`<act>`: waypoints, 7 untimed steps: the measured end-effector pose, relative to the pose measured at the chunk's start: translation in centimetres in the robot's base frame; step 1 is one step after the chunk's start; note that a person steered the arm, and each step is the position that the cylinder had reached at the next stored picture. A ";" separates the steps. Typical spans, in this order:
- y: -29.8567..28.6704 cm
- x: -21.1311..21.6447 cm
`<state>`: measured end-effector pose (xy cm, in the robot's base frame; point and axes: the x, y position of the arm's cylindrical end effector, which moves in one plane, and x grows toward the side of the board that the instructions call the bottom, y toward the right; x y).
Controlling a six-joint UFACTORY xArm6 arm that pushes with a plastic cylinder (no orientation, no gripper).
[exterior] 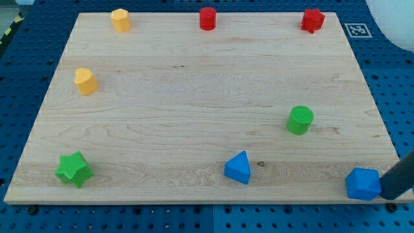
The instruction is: Move blue cube to the green circle
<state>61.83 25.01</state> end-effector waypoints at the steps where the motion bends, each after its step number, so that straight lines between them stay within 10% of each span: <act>1: -2.1 0.0; 7: -13.7 0.0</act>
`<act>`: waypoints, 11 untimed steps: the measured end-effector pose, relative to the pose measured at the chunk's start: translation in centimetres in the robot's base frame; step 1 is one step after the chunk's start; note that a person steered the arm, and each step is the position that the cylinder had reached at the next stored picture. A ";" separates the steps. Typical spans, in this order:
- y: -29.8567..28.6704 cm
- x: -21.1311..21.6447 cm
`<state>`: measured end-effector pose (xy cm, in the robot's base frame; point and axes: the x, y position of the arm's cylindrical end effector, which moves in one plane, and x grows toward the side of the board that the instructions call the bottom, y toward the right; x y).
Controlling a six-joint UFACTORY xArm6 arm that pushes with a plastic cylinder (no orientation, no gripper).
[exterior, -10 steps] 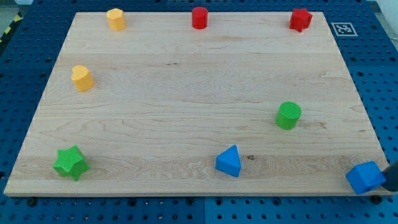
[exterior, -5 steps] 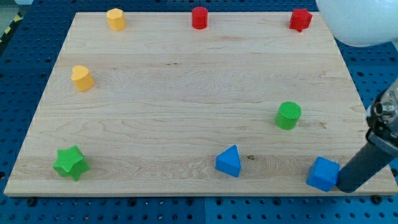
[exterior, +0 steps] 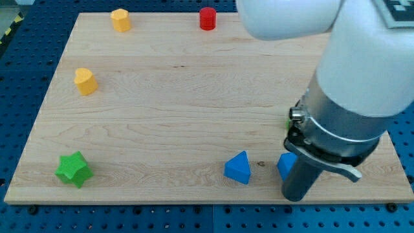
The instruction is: Move blue cube to the green circle
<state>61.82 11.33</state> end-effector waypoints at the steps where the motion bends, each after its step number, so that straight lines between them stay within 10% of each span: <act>1: -0.3 0.0; 11: 2.2 -6.1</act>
